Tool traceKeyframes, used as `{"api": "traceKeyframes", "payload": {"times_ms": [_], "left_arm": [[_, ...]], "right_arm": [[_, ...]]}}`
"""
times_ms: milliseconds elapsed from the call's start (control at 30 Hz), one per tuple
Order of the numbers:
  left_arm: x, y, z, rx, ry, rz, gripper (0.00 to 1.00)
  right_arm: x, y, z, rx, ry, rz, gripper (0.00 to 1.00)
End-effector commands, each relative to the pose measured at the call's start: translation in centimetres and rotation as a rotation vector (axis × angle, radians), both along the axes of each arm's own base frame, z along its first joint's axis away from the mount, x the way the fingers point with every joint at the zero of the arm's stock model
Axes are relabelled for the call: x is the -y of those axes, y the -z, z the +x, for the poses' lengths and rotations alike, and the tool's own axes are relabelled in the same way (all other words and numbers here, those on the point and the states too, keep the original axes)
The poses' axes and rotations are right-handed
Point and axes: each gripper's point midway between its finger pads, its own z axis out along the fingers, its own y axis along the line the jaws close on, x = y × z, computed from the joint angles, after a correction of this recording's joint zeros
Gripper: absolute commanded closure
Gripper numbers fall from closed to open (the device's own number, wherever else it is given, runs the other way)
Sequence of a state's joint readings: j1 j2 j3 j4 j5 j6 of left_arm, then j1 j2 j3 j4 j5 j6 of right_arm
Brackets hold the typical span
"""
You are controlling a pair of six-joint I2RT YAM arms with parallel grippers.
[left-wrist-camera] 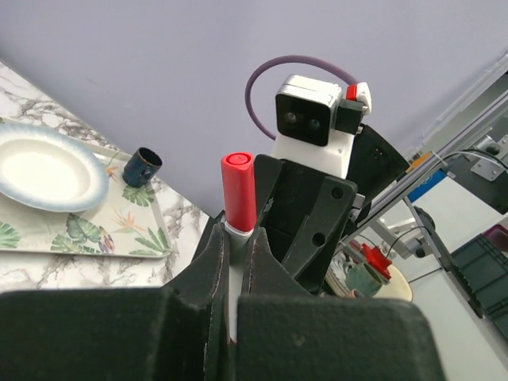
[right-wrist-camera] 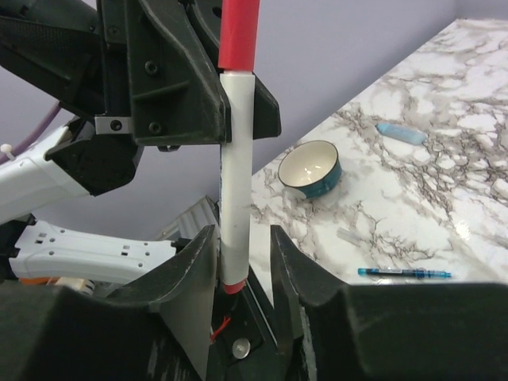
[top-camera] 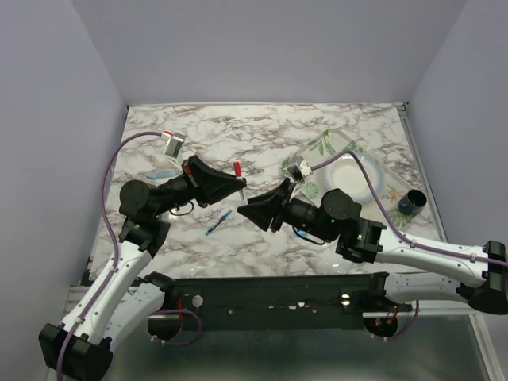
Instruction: Insert the pens into the pen caps
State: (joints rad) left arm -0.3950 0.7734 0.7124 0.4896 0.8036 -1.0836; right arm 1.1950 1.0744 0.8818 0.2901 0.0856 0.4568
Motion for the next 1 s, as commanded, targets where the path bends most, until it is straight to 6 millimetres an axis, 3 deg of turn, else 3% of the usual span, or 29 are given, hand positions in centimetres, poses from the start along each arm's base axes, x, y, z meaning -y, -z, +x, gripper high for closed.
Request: {"api": "traceKeyframes", "payload": {"times_ms": [0, 100, 200, 300, 433, 467, 533, 567, 667, 967], "left_arm": [[-0.2, -1.7, -0.7, 0.044, 0.006, -0.03, 1.0], [-0.1, -1.5, -0.8, 0.039, 0.011, -0.028, 1.0], [0.0, -1.0, -0.8, 0.026, 0.019, -0.019, 1.0], [0.0, -0.7, -1.1, 0.023, 0.031, -0.014, 1.0], [-0.1, -0.7, -1.4, 0.027, 0.035, -0.009, 1.0], [0.0, -0.8, -1.5, 0.03, 0.04, -0.008, 1.0], [-0.1, -0.9, -1.5, 0.028, 0.033, -0.001, 0.84], [-0.1, -0.9, -1.4, 0.028, 0.029, 0.003, 0.6], [-0.2, -0.8, -1.2, 0.031, 0.006, 0.03, 0.43], [-0.5, -3.1, -0.9, 0.104, -0.046, 0.077, 0.31]], "right_arm": [[-0.5, -0.6, -0.5, -0.007, -0.031, 0.004, 0.66], [-0.5, -1.0, -0.3, 0.006, -0.024, 0.013, 0.69], [-0.7, -1.2, -0.2, 0.007, -0.021, 0.009, 0.64], [-0.8, -1.6, -0.2, 0.013, -0.024, 0.015, 0.65], [-0.9, -1.5, -0.3, 0.027, -0.034, 0.009, 0.99], [-0.9, -1.7, -0.4, 0.03, -0.037, 0.021, 0.99], [-0.6, -2.1, -0.8, 0.06, -0.053, 0.039, 0.99], [-0.5, -2.1, -0.8, 0.071, -0.055, 0.048, 0.99], [-0.1, -2.8, -1.3, 0.103, -0.071, 0.058, 0.99], [0.3, -1.9, -2.2, 0.093, -0.114, 0.033, 0.99]]}}
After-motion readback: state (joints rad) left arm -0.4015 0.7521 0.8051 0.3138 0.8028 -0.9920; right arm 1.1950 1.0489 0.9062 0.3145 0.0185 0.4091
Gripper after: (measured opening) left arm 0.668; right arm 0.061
